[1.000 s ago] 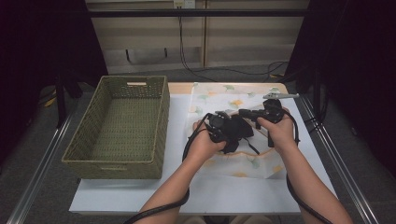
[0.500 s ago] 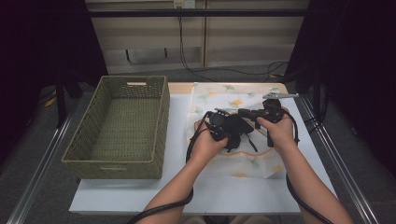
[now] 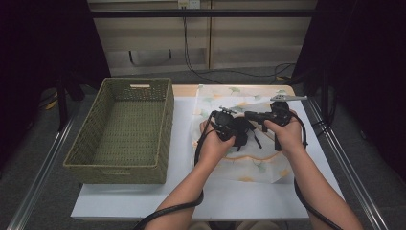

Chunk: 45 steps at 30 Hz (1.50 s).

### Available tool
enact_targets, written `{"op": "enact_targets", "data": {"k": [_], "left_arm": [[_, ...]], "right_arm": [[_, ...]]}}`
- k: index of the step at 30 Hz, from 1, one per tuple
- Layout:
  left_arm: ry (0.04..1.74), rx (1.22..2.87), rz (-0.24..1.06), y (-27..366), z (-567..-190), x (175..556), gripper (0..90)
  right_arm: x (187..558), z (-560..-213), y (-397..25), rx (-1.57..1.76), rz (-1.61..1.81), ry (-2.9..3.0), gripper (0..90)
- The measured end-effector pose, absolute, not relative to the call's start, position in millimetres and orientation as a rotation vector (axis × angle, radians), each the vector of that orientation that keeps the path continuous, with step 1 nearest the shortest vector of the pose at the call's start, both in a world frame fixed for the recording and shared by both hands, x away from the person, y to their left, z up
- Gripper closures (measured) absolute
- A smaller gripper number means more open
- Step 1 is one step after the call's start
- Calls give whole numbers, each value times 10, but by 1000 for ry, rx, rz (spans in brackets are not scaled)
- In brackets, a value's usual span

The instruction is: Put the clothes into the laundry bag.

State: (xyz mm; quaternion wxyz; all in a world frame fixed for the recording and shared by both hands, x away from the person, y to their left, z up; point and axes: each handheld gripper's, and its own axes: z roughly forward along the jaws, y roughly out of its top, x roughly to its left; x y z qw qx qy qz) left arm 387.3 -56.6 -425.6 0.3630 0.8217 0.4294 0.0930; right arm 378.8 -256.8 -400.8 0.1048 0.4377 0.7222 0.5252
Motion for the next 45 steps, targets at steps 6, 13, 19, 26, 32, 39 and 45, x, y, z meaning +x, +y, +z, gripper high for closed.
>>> {"op": "enact_targets", "data": {"k": [6, 13, 19, 26, 32, 39, 45], "left_arm": [[1100, 2102, 286, -589, -4282, 3914, 726], [1113, 2132, 236, -574, -4354, 3943, 568], [1134, 2155, 172, -514, -4382, 3942, 436], [1133, 2225, 93, -436, -4371, 3926, 352], [1126, 2255, 75, -402, -4362, 3893, 387], [1138, 2265, 59, -403, -4381, 3879, 538], [1152, 2255, 47, -432, -4403, 3887, 638]], "right_arm": [[3795, -4012, -2578, 1288, 1552, 2130, 891], [3795, -4046, -2594, 1295, 1544, 2134, 891], [3799, -4064, -2602, 1307, 1534, 2132, 891], [3808, -4093, -2605, 1318, 1514, 2133, 891], [3821, -4095, -2618, 1318, 1512, 2124, 891], [3815, -4091, -2617, 1322, 1507, 2123, 891], [3812, -4093, -2615, 1328, 1510, 2124, 891]]}}
